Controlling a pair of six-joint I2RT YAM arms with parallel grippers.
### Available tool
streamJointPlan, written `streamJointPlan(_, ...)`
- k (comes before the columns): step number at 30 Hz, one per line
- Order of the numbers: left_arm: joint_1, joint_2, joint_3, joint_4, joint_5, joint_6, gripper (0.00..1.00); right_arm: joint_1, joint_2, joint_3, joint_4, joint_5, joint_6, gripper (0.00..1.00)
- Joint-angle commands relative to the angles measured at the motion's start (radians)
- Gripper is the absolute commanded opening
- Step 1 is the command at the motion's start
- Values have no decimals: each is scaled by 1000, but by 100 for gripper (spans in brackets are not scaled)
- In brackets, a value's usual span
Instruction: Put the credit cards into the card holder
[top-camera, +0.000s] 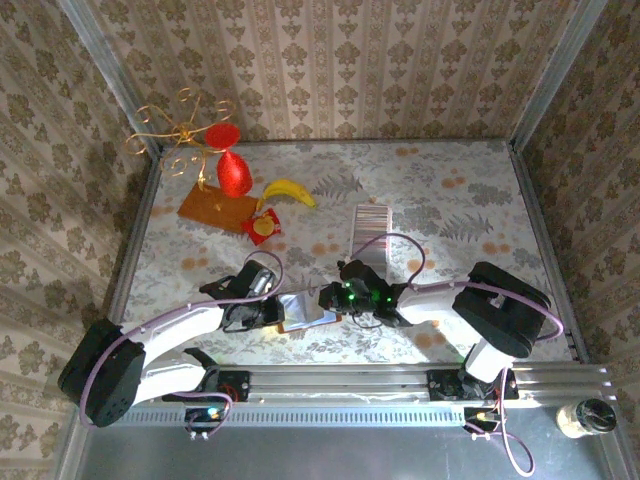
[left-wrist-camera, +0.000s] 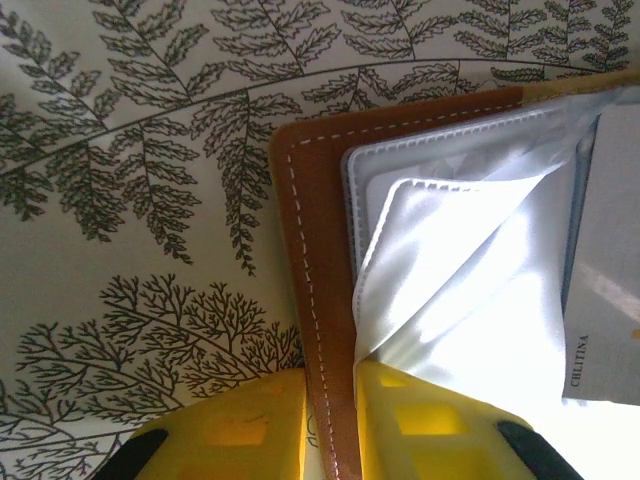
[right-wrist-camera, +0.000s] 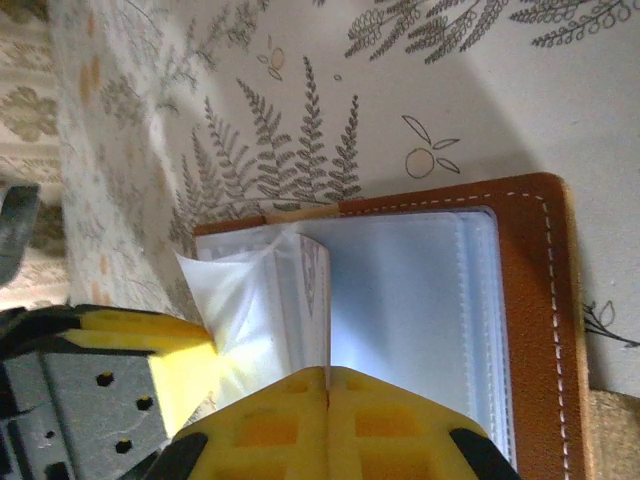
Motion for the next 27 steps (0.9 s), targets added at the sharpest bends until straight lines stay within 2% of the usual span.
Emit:
streamJointPlan(1,-3,35,-30,-71,-12,12,20,-2,5,-27,126,83,84,0)
streamJointPlan(5,-4,34,-32,-69,-9,9,20,9,2,-25,169,96,119,0)
streamJointPlan(11,-3,34,-33,-66,-7,9,20,33,-5,4,97,137,92,0)
streamJointPlan(18,-3,33,-37,-63,-8,6,20,50,58,10,145,125,116,0)
streamJointPlan(27,-4,33,-37,-61,-6,6,20,91,47,3,122,116,139,0)
